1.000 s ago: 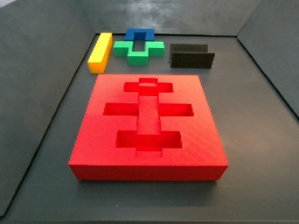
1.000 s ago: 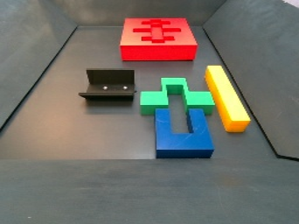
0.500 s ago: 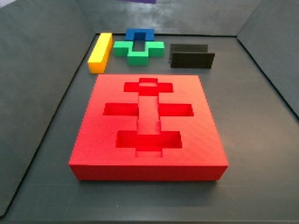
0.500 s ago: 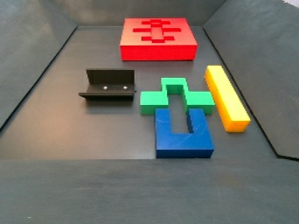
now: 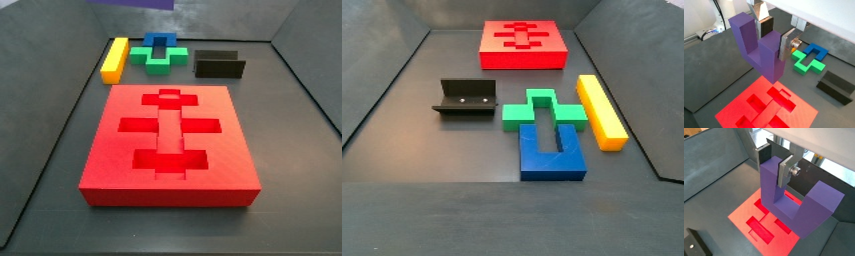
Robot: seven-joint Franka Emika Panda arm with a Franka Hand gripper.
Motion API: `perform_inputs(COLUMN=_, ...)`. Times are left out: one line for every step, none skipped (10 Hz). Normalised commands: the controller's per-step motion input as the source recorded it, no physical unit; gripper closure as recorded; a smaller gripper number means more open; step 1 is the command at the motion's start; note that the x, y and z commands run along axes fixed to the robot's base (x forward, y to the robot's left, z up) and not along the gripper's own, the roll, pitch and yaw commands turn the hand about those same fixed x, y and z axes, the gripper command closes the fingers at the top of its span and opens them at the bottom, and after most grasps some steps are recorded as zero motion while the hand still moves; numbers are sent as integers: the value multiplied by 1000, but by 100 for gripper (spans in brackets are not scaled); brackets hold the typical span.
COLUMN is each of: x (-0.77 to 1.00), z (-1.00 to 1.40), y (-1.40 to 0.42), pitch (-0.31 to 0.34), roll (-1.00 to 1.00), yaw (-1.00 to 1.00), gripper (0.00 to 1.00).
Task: Pick up the purple object. Move up. Place the purple object on the fixture. Regrasp the purple object. Move to above the board. Insert the purple object.
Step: Insert the purple object.
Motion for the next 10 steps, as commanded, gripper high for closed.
perform_inputs(x=386, z=-323, y=-403, pitch=-73, roll=-29, yaw=0, gripper=100)
perform_inputs(x=503, z=-420, y=-431, pitch=-114, roll=-96, yaw=0, gripper=100)
perform_inputs(x=526, z=-463, y=-386, pitch=-133, roll=-196, yaw=-9, gripper=100)
perform_inputs(x=491, z=-520, y=-366, pitch=-153, roll=-239, yaw=-34, gripper=100)
perform_inputs(x=471, z=-571, y=-394, pitch=-161, roll=-216, yaw=-29, gripper=100)
perform_inputs(x=414, z=-620, y=-417, pitch=-174, roll=-199, yaw=-23, gripper=100)
perform_inputs(x=389, z=-651, y=-437, pitch=-176, roll=-173, yaw=-11, gripper=100)
perform_inputs(x=249, z=-649, y=-409, pitch=-129, roll=-21, yaw=0, gripper=100)
perform_inputs(x=214, z=-726, y=-294, pitch=-67, roll=19, yaw=94, gripper=100)
perform_inputs(x=154, z=-831, y=-349, pitch=-73, roll=23, yaw=123, gripper=100)
